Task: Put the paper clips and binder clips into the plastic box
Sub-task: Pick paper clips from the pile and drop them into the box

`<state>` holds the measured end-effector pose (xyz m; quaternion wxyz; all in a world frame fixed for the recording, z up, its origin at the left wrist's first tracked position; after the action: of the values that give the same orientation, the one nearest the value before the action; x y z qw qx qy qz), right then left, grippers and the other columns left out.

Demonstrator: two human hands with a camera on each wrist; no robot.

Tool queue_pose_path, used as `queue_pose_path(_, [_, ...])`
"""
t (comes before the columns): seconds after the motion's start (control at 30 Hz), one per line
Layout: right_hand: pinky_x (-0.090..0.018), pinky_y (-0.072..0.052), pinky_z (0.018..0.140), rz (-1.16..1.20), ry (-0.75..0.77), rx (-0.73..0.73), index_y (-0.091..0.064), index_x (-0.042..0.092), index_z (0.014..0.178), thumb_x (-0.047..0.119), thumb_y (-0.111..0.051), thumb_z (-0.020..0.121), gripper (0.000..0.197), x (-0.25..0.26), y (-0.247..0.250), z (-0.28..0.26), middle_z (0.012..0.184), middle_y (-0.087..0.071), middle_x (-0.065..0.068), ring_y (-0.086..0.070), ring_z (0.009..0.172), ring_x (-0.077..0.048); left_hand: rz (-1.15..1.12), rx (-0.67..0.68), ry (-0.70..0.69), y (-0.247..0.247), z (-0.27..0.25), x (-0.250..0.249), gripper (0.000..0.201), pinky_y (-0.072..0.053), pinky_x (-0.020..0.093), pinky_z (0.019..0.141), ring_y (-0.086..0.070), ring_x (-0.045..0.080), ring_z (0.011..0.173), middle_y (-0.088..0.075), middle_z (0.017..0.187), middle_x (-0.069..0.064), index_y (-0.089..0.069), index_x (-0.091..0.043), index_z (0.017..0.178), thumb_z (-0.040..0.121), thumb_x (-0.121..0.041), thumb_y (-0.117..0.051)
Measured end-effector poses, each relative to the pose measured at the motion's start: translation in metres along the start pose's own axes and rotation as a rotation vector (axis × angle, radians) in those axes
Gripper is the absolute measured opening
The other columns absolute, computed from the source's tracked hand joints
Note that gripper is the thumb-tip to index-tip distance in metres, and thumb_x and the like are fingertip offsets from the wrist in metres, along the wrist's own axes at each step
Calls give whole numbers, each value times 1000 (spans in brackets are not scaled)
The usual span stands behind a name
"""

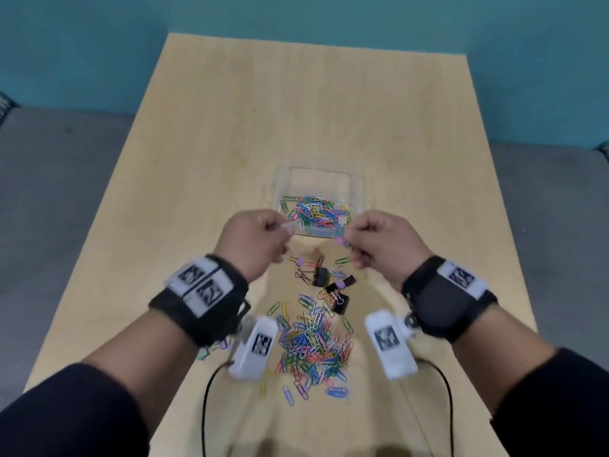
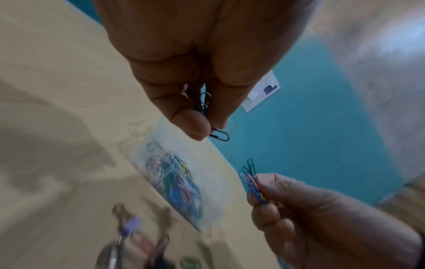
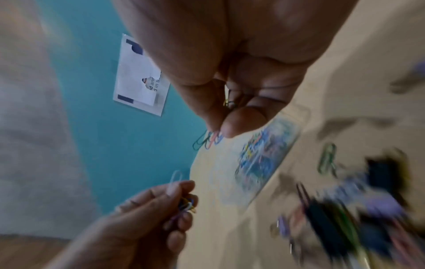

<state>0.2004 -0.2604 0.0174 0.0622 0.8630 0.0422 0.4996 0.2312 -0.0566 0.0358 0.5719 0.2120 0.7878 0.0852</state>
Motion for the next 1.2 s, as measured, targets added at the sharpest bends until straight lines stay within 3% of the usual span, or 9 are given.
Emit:
queue_pose_path(0.13, [-38,-58,55,-199,70,-141,-61,9,71,1,-60,83,15,32,9,45,62,-58,-11,-56,49,-21,189,-28,-64,-10,53,-26,13,-55,33,60,-65,20,54,-64,59,3,-69,-15,74,84,-15,-61])
queue_pose_path(0.23, [-47,-59,68,-309,58,-118,-66,9,90,13,-63,85,7,41,3,56,78,-65,-11,-65,63,-26,250,39,-63,-24,63,-26,20,-55,40,79,-69,25,77,-71,90,7,-70,-17,101,82,-23,-65])
queue_pose_path(0.33, [-35,-51,86,-700,153,-109,-60,18,118,30,-58,89,32,47,9,42,106,-67,-4,-65,91,-25,353,-4,-89,-11,46,-17,39,-47,35,92,-65,22,95,-63,119,1,-62,-22,120,83,-32,-66])
queue_pose_path(0.47, [-35,-47,85,-819,261,13,-60,23,117,32,-55,89,30,4,5,-29,101,-63,0,-61,89,-22,453,-11,-100,7,-23,12,36,-42,26,82,-60,18,92,-62,109,1,-62,-21,120,86,-31,-64])
queue_pose_path(0.67, [-25,-43,80,-1000,100,322,-22,37,140,52,-55,78,73,-125,-25,-135,127,-33,6,-53,97,-14,742,328,98,-36,-154,111,73,-45,30,77,-57,18,94,-42,111,-7,-25,-35,136,76,-47,-64])
queue_pose_path(0.8, [-28,-43,95,-1104,166,298,8,39,146,54,-62,79,98,-143,-48,-149,152,-3,3,-36,128,-20,782,298,15,-53,-167,130,98,-46,30,88,-45,19,112,-22,138,-4,1,-41,140,73,-46,-70])
queue_pose_path(0.9, [-35,-46,93,-1142,240,227,10,36,146,56,-57,82,95,-132,-67,-138,157,2,2,-38,124,-26,745,260,-80,-66,-155,119,101,-49,33,87,-38,20,124,4,155,-7,12,-45,142,78,-47,-66])
queue_pose_path(1.03, [-38,-48,88,-1169,278,199,-4,29,148,43,-52,90,76,-117,-87,-119,156,-8,-4,-41,118,-30,801,263,-157,-81,-131,102,88,-48,37,92,-38,23,126,4,157,-5,1,-39,146,84,-46,-60])
queue_pose_path(1.2, [-35,-45,68,-1193,247,179,-33,23,136,10,-57,82,60,-103,-93,-102,132,-35,-4,-47,108,-29,821,245,-191,-89,-113,92,53,-48,37,86,-47,26,109,-26,142,3,-32,-32,135,88,-28,-56])
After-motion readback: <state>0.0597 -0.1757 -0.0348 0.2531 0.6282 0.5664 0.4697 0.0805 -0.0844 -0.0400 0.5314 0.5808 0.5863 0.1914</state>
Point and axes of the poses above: each hand's wrist, its own z-axis towards the middle knuckle, its own y-axis out of the back of the hand, x = y × z, the point moved 10 cm from there along z, towards the middle knuckle
